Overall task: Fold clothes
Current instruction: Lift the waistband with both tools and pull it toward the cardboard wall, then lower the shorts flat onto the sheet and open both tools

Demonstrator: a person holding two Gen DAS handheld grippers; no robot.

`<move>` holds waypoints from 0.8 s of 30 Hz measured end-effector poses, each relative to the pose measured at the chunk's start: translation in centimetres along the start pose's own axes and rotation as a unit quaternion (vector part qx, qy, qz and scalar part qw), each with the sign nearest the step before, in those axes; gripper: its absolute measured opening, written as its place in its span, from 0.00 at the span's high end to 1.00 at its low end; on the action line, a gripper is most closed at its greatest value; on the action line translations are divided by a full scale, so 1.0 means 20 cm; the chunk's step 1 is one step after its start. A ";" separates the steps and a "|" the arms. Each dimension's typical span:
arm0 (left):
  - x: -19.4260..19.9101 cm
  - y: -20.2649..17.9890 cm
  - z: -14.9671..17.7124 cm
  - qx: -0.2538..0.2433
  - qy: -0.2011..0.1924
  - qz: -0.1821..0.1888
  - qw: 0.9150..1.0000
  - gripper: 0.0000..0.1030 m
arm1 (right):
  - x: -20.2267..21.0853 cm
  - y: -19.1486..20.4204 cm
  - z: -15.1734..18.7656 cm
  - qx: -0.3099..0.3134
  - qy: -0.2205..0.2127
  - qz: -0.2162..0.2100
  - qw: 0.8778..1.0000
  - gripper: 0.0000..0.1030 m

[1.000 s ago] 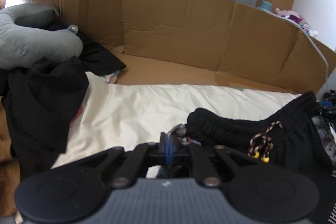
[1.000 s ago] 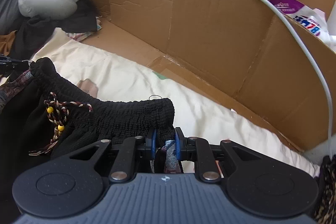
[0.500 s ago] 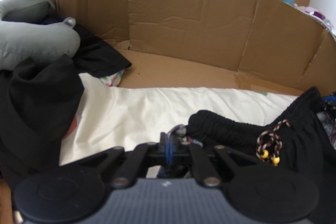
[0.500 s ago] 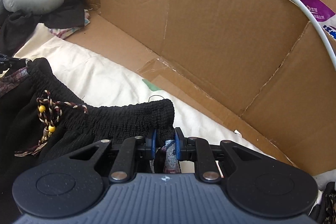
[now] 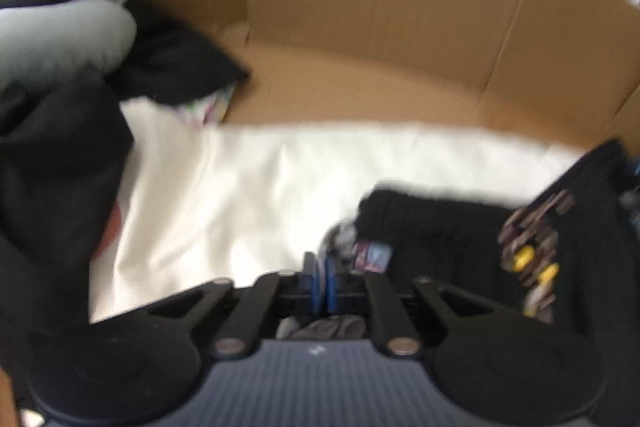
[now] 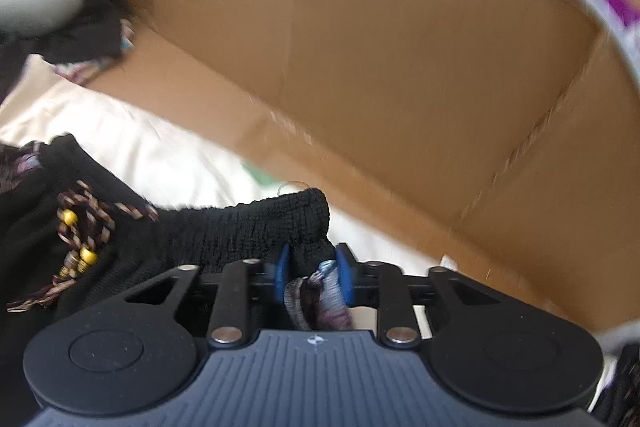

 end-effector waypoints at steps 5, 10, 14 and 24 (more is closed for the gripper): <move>0.04 -0.04 0.05 -0.010 -0.010 -0.020 1.000 0.60 | 0.10 -0.11 0.10 -0.056 -0.015 -0.025 0.998 0.47; 0.15 -0.02 0.07 -0.008 -0.018 -0.037 0.999 0.52 | 0.24 -0.21 0.24 -0.090 -0.017 -0.044 0.995 0.47; 0.27 -0.04 0.10 -0.009 -0.024 -0.035 0.999 0.50 | 0.37 -0.25 0.33 -0.107 -0.027 -0.050 0.993 0.47; 0.59 -0.20 0.22 -0.016 -0.041 0.007 0.999 0.49 | 0.73 -0.29 0.50 -0.119 -0.047 -0.053 0.990 0.47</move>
Point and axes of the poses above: each gripper's, at about its wrist camera, not at the fingertips, and x roughly against the way its jaws point, y to its left, z to its underside, the point moved 4 cm from there along -x, roughly the way its jaws point, and after that the axes turned 7 degrees about x, right-handed, at the moved point
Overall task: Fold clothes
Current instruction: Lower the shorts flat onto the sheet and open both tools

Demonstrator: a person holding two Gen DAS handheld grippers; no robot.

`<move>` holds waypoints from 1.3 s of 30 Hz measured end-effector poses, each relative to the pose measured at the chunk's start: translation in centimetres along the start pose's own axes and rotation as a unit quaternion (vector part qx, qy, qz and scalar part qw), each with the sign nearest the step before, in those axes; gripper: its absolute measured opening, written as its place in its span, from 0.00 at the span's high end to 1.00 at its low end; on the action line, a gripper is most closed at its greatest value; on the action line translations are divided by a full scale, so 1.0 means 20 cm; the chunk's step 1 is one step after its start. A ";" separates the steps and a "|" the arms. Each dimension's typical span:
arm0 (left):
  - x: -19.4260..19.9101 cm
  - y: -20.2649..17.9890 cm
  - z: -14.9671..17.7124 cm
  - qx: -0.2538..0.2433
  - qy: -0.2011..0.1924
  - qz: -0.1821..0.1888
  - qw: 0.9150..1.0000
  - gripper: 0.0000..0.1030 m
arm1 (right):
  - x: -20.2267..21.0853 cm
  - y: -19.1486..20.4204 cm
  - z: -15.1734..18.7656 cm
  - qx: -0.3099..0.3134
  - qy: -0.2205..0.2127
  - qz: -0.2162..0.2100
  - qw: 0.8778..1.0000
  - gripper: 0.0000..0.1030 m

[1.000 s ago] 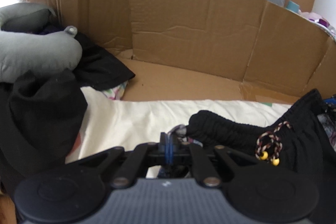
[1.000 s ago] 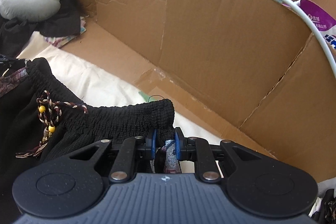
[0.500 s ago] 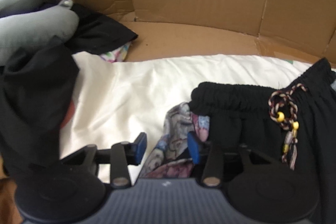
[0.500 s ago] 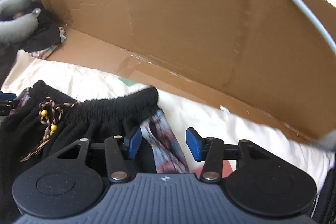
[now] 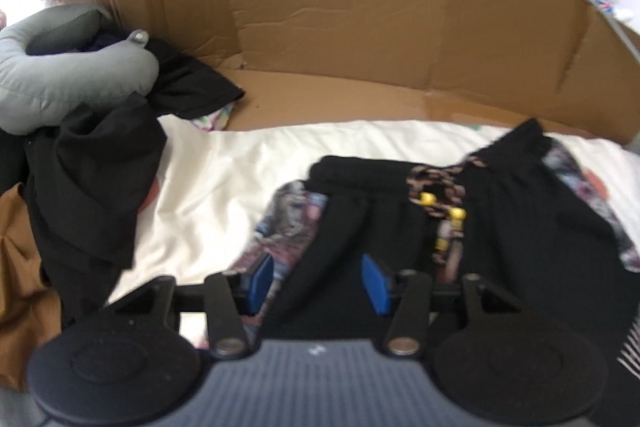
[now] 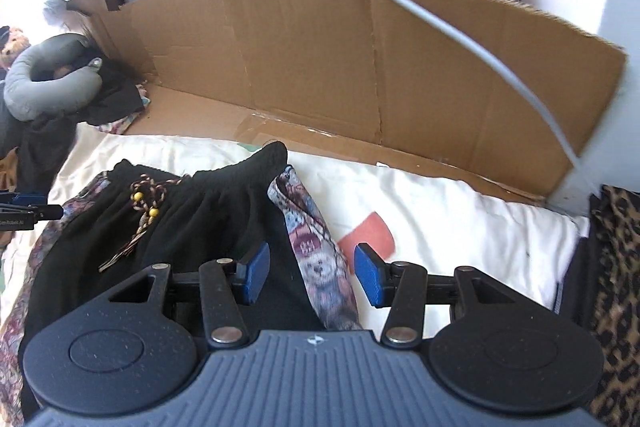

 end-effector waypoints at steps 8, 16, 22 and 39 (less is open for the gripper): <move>0.30 -0.11 0.13 0.010 -0.014 0.041 0.999 0.49 | 0.31 -0.03 0.14 -0.017 -0.017 -0.003 1.000 0.48; 0.61 -0.23 0.27 -0.003 -0.029 0.067 0.997 0.48 | 0.66 -0.06 0.31 -0.071 -0.058 0.002 0.996 0.48; 0.83 -0.31 0.37 -0.018 -0.034 0.086 0.996 0.45 | 0.89 -0.02 0.43 -0.080 -0.077 -0.003 0.994 0.48; 1.25 -0.41 0.57 -0.044 -0.036 0.097 0.994 0.42 | 1.25 0.07 0.75 -0.097 -0.102 -0.034 0.990 0.48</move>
Point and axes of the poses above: each gripper's, at about its wrist camera, not at the fingertips, and x roughly against the way its jaws point, y to its left, z to its underside, the point moved 4 cm from there along -x, roughly the way its jaws point, and after that the axes turned 7 degrees about x, right-handed, at the moved point
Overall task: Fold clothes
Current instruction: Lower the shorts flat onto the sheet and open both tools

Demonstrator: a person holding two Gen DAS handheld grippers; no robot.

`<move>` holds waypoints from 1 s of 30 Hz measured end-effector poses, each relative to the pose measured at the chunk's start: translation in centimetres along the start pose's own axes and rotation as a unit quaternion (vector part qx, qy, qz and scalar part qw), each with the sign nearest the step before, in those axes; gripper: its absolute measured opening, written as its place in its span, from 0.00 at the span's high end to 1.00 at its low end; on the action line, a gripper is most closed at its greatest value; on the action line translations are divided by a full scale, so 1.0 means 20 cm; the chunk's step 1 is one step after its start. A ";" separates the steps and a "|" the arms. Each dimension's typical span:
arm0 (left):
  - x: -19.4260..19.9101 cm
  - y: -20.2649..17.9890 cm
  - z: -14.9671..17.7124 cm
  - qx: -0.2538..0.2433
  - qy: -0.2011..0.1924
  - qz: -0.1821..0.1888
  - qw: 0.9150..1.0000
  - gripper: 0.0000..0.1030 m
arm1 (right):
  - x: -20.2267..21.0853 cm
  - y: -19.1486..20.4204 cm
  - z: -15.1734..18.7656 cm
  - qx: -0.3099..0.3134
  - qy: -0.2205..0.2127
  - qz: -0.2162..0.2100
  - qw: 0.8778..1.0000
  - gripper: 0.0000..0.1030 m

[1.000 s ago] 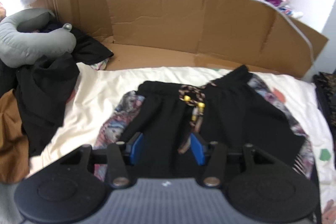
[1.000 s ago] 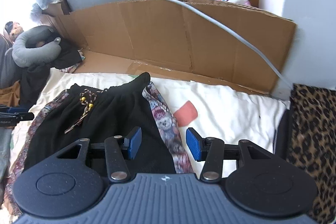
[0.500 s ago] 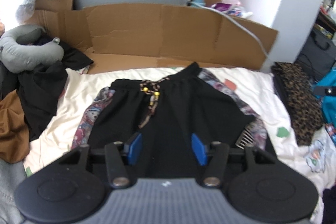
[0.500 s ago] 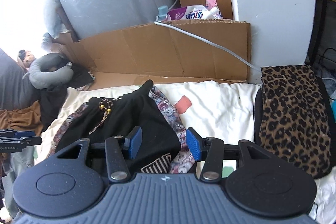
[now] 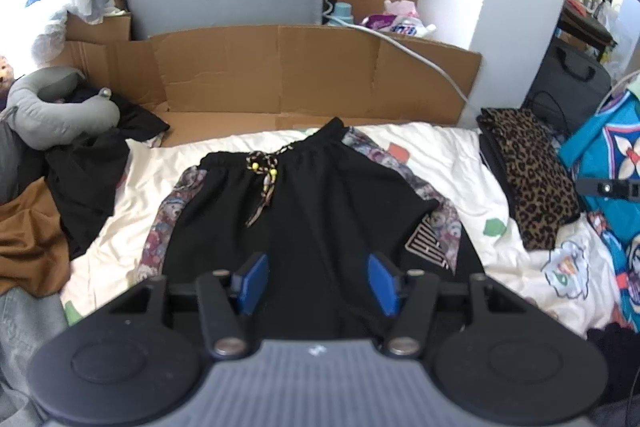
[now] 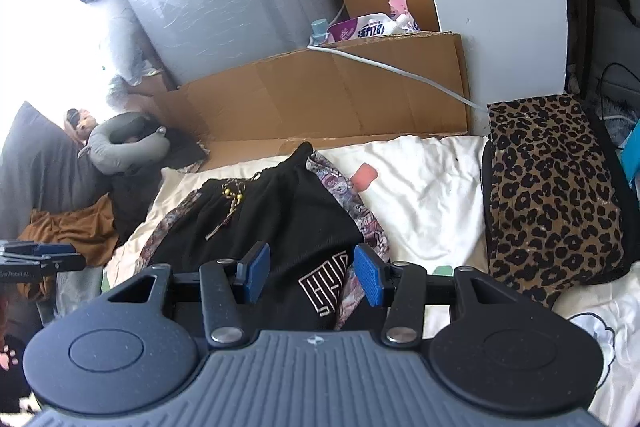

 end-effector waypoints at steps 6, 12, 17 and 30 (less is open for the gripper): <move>0.06 0.02 0.08 0.008 0.013 -0.011 1.000 0.42 | 0.07 0.02 0.04 0.015 0.004 -0.007 1.000 0.48; 0.11 0.05 0.16 0.027 0.026 -0.014 0.999 0.41 | 0.11 0.06 0.08 0.050 0.018 -0.015 0.998 0.42; 0.09 0.06 0.24 0.029 0.040 -0.008 0.999 0.39 | 0.11 0.07 0.15 0.060 0.035 -0.016 0.997 0.34; 0.01 0.04 0.46 0.054 0.058 0.009 0.997 0.22 | 0.07 0.04 0.34 0.068 0.101 -0.008 0.993 0.05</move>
Point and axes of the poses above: each gripper's, at about its wrist camera, not at the fingertips, and x roughly against the way its jaws point, y to its left, z to its underside, the point moved 4 cm from there along -x, roughly the way its jaws point, and after that the axes turned 7 degrees about x, right-handed, at the moved point
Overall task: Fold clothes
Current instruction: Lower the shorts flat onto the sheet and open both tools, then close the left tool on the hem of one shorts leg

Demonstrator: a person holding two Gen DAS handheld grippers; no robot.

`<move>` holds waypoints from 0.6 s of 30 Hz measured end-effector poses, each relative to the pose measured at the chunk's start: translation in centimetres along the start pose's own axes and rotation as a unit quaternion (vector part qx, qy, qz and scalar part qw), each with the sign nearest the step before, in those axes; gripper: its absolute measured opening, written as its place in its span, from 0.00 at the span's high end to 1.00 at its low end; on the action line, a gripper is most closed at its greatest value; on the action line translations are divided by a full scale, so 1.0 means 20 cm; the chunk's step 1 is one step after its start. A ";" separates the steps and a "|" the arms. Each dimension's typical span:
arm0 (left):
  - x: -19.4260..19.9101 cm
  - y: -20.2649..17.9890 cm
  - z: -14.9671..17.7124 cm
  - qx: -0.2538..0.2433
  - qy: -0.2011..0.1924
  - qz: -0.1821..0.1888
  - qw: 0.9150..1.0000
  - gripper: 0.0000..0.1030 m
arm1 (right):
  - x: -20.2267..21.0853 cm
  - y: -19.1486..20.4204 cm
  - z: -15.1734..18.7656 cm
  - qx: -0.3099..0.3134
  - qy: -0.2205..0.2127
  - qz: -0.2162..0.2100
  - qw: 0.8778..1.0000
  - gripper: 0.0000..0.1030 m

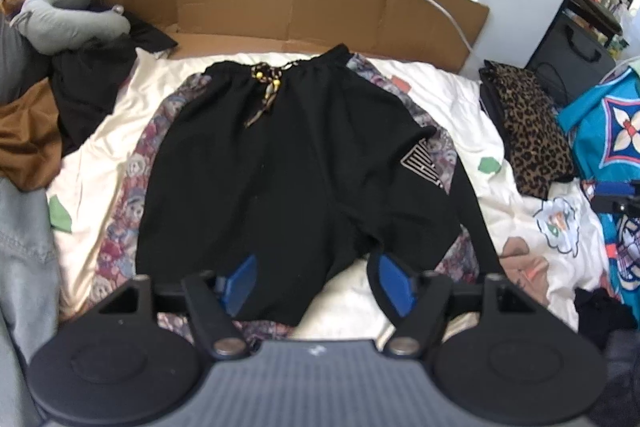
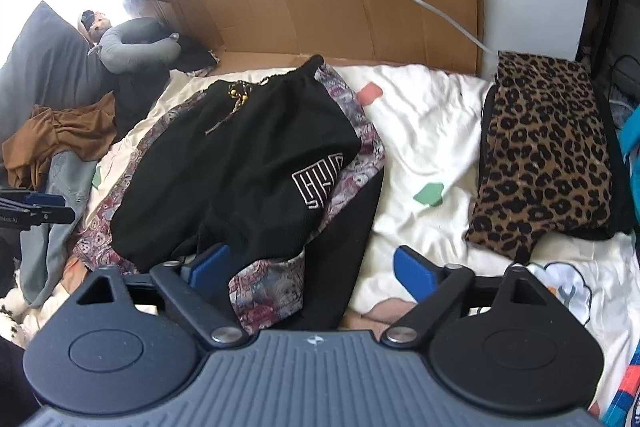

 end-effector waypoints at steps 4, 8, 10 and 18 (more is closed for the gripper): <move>-0.05 -0.01 0.06 0.010 0.007 -0.001 1.000 0.12 | -0.04 -0.02 0.03 0.006 0.001 -0.001 1.000 0.00; -0.12 -0.04 0.10 0.008 0.024 -0.018 1.000 0.12 | -0.09 -0.05 0.10 -0.012 0.001 -0.011 1.000 0.00; -0.15 -0.06 0.11 0.009 0.027 -0.018 0.999 0.12 | -0.12 -0.06 0.14 -0.015 0.007 -0.014 1.000 0.00; -0.26 -0.24 0.14 -0.019 0.040 0.021 0.999 0.12 | -0.20 -0.08 0.27 -0.014 0.026 -0.025 0.999 0.00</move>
Point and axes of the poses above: each gripper's, at about its wrist camera, not at the fingertips, and x roughly against the way its jaws point, y to its left, z to its underside, the point moved 4 cm from there along -x, roughly the way its jaws point, and after that the axes turned 7 degrees about x, right-handed, at the moved point
